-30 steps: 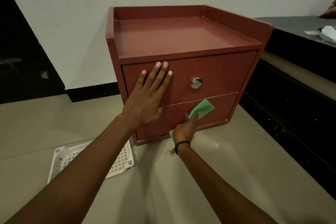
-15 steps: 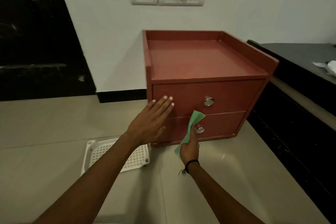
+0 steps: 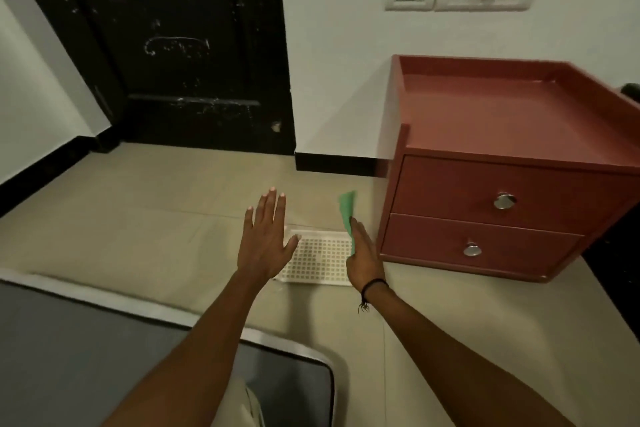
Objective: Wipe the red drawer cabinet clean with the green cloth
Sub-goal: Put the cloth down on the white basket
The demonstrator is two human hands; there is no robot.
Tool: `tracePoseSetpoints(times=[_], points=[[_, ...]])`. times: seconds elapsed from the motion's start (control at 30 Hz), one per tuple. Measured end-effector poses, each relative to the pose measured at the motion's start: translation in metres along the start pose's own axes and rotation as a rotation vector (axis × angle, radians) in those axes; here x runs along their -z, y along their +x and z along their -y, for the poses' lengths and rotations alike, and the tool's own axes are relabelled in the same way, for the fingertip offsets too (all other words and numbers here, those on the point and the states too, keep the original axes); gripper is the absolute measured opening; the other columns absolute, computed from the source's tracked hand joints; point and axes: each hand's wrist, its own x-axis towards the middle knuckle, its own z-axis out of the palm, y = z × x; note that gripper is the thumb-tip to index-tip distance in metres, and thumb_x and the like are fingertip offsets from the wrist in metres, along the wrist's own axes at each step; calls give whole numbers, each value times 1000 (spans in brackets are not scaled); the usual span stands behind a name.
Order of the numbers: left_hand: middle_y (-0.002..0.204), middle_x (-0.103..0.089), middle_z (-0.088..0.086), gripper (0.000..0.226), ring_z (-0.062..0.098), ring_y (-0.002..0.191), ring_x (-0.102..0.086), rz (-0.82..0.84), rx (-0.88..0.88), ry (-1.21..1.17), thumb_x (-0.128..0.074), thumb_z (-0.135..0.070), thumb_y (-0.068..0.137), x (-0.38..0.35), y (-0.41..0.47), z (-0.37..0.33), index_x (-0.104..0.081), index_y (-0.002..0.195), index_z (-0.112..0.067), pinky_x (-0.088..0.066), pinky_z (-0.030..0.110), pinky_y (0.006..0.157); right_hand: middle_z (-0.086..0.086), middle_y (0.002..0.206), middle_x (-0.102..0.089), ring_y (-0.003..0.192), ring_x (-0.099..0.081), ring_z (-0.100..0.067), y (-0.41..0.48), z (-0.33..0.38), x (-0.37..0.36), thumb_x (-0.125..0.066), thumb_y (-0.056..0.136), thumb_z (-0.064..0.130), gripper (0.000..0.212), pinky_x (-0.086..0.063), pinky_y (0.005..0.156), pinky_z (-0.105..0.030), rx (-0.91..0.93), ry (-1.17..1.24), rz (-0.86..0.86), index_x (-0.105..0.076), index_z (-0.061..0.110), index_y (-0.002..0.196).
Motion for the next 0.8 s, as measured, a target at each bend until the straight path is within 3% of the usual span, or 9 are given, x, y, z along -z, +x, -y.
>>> tracePoseSetpoints(times=[0.1, 0.23, 0.37, 0.47, 0.67, 0.8], points=[[167, 0, 11, 88, 29, 154, -6, 23, 41, 22, -30, -66, 95, -15, -13, 25, -7, 159, -10, -16, 57, 121, 0, 165, -15, 146, -31, -24, 13, 4, -8, -38, 77, -18, 95, -42, 110, -40, 134, -230, 141, -18, 30, 157], [167, -5, 12, 93, 30, 154, -7, -22, 114, 25, -23, -73, 91, -12, -7, 44, -9, 159, -10, -9, 54, 121, -3, 166, -10, 151, -20, -23, 26, -2, -21, -36, 87, -10, 84, -34, 113, -44, 269, -425, 280, -12, 31, 157], [167, -5, 13, 93, 30, 154, -9, -5, 76, 46, -23, -73, 92, -26, -3, 49, -8, 159, -10, -9, 53, 121, -4, 166, -10, 150, -23, -25, 46, -18, -46, -34, 85, -15, 86, -36, 111, -41, 254, -515, 302, -16, 29, 157], [167, 2, 11, 95, 27, 155, -2, 23, 77, 38, -20, -74, 91, -34, 4, 47, 0, 159, -12, -4, 51, 122, -3, 166, -13, 151, -18, -23, 60, -29, -67, -33, 95, -2, 69, -28, 119, -41, 204, -496, 338, -22, 28, 156], [168, 7, 9, 97, 25, 155, 3, 35, 114, 22, -14, -76, 88, -42, 16, 45, 6, 159, -12, 0, 48, 122, -7, 160, -30, 147, -30, -26, 102, -16, -88, -39, 86, -11, 72, -32, 117, -41, 144, -302, 149, -41, 24, 149], [168, 6, 10, 96, 26, 155, 2, 19, 153, -47, -24, -76, 92, -45, 24, 35, 5, 159, -12, -2, 49, 122, -8, 160, -31, 148, -27, -25, 110, -20, -102, -42, 83, -17, 74, -31, 118, -43, 141, -186, -4, -44, 20, 147]])
